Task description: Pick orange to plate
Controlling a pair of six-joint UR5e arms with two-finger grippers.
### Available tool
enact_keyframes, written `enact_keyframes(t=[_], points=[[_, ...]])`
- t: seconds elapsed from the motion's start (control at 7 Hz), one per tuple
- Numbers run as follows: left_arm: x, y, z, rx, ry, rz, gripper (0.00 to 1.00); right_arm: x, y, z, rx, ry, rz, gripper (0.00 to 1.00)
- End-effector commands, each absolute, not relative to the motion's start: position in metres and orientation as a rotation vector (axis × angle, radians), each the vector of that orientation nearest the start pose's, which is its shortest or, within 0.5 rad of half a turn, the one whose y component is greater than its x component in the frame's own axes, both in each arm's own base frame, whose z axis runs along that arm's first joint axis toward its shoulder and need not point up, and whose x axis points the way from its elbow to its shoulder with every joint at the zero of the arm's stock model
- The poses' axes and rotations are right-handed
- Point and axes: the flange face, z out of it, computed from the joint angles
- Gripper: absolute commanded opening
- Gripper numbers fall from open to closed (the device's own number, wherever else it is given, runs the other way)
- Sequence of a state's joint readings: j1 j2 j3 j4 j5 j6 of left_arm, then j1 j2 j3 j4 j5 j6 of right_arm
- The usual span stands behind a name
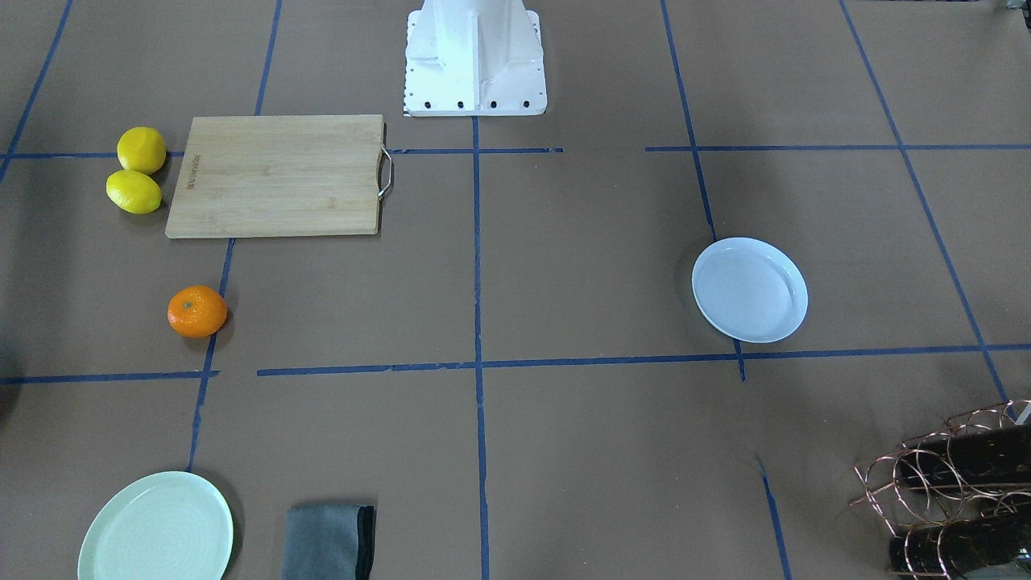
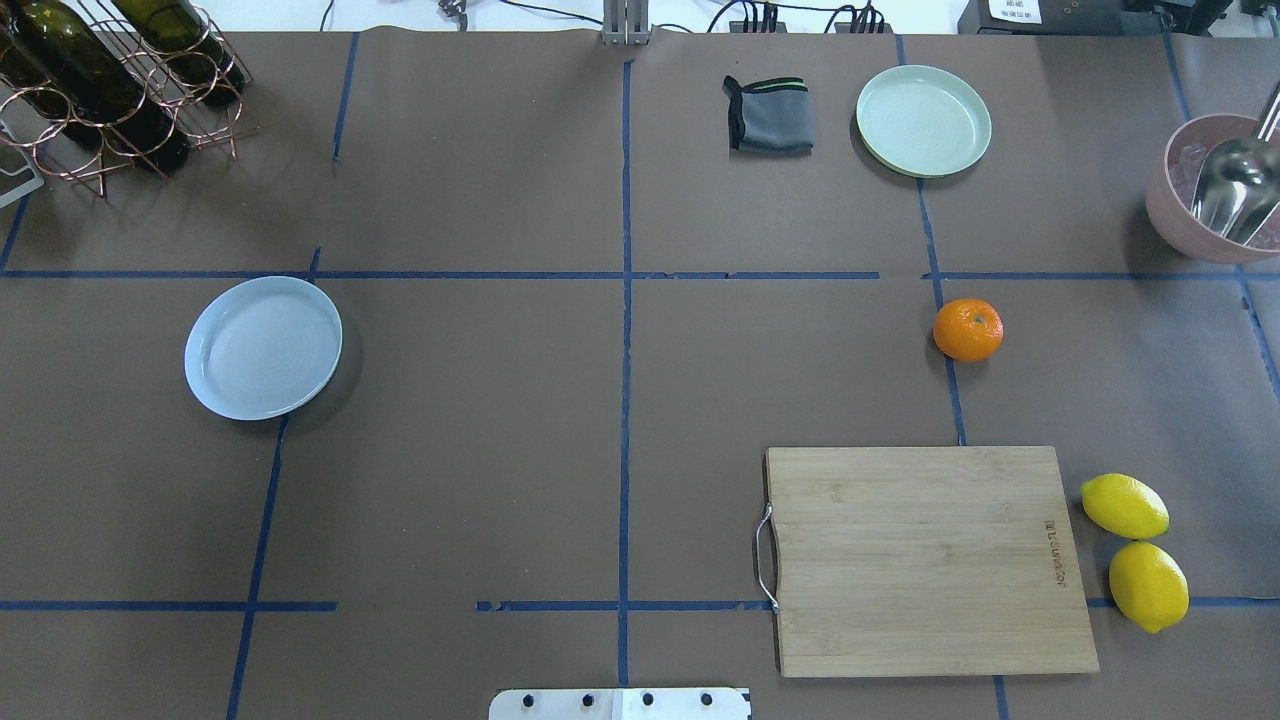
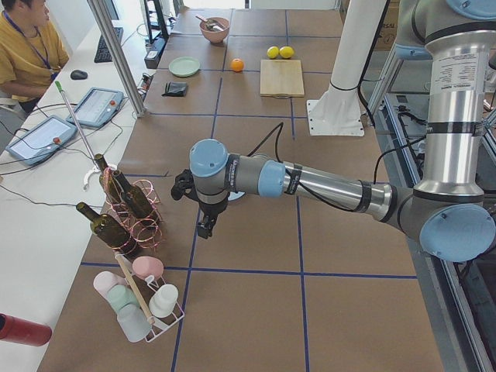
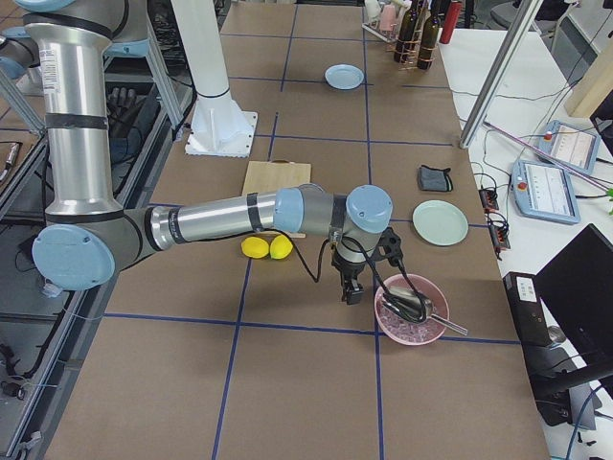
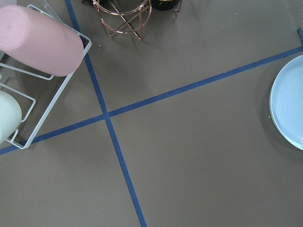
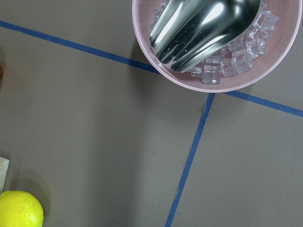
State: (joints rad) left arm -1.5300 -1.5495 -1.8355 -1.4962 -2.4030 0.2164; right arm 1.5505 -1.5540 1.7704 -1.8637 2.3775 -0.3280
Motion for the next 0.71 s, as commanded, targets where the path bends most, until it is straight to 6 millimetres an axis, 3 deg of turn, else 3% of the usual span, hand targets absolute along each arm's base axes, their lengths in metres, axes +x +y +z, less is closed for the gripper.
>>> enact_keyframes(t=[0.0,0.14,0.29,0.43,0.57], points=[[-0.025,-0.491,0.534,0.232,0.829,0.329,1.00,0.049,-0.490,0.575,0.096,-0.807,-0.321,1.00],[-0.023,-0.500,0.560,0.236,0.819,0.340,1.00,0.046,-0.489,0.579,0.089,-0.829,-0.318,1.00],[-0.020,-0.497,0.568,0.306,0.825,0.374,1.00,0.043,-0.491,0.580,0.092,-0.863,-0.318,1.00],[0.008,-0.499,0.557,0.330,0.838,0.411,1.00,0.043,-0.492,0.579,0.094,-0.863,-0.320,1.00],[0.074,-0.499,0.536,0.285,0.886,0.397,1.00,0.043,-0.490,0.579,0.091,-0.867,-0.317,1.00]])
